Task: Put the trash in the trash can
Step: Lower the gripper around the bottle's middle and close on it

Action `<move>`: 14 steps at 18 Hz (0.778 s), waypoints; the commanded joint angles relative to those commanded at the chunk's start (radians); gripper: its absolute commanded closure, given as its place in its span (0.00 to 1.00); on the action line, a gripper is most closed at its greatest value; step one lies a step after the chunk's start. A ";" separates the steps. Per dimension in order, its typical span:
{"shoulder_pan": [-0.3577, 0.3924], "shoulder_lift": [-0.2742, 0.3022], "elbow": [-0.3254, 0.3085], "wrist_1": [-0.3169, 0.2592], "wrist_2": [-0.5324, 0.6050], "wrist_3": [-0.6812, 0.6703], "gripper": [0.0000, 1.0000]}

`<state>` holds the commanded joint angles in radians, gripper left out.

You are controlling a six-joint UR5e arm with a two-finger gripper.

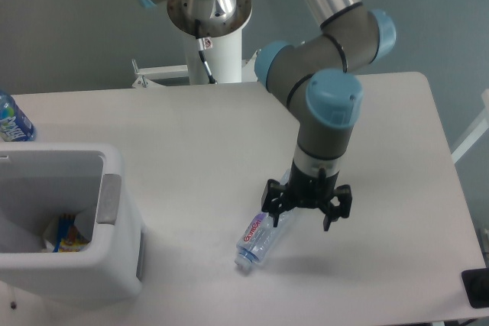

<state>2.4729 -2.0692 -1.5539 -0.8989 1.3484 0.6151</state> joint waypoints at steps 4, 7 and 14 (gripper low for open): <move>-0.037 -0.014 -0.027 -0.002 0.024 0.061 0.00; -0.054 -0.009 -0.074 -0.002 0.067 0.167 0.00; -0.072 -0.014 -0.094 -0.003 0.123 0.235 0.00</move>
<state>2.4007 -2.0831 -1.6475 -0.9020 1.4711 0.8498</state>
